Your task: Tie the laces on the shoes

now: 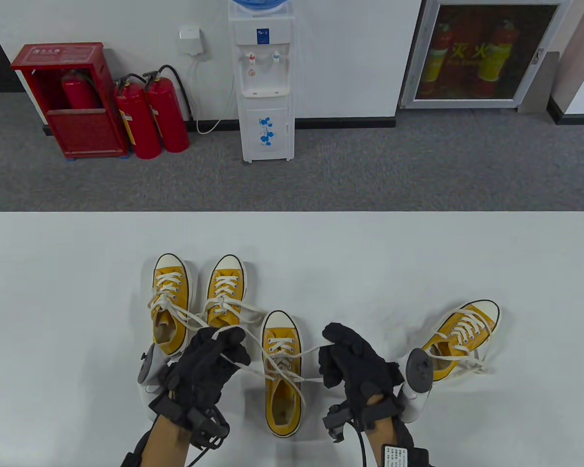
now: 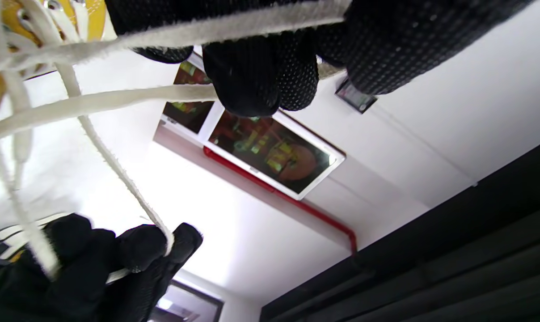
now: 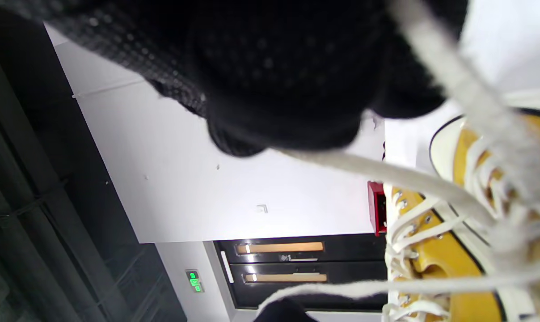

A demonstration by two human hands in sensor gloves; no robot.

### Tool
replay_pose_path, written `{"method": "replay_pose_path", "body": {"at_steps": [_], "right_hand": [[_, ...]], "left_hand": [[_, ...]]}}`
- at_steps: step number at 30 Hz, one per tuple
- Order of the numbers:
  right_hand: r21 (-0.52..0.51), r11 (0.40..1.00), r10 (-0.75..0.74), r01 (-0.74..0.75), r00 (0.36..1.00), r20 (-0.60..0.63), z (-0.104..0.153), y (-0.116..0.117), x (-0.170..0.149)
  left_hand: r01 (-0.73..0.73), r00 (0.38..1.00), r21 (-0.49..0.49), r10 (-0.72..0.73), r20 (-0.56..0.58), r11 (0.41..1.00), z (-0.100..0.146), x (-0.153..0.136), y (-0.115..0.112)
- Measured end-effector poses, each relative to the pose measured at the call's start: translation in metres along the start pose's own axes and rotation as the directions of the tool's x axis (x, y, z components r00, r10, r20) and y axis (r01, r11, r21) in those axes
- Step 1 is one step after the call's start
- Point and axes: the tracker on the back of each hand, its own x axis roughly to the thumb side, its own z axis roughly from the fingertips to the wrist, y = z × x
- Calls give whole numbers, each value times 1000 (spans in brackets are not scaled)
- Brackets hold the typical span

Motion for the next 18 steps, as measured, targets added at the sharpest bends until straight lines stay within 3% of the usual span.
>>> {"method": "replay_pose_path", "body": {"at_steps": [6, 18], "right_hand": [[92, 989, 115, -118, 993, 31, 0, 13, 4], [199, 931, 292, -305, 952, 93, 3, 35, 6]], "left_hand": [[30, 995, 15, -32, 96, 999, 2, 8, -7], [356, 922, 12, -354, 161, 934, 4, 18, -36]]}}
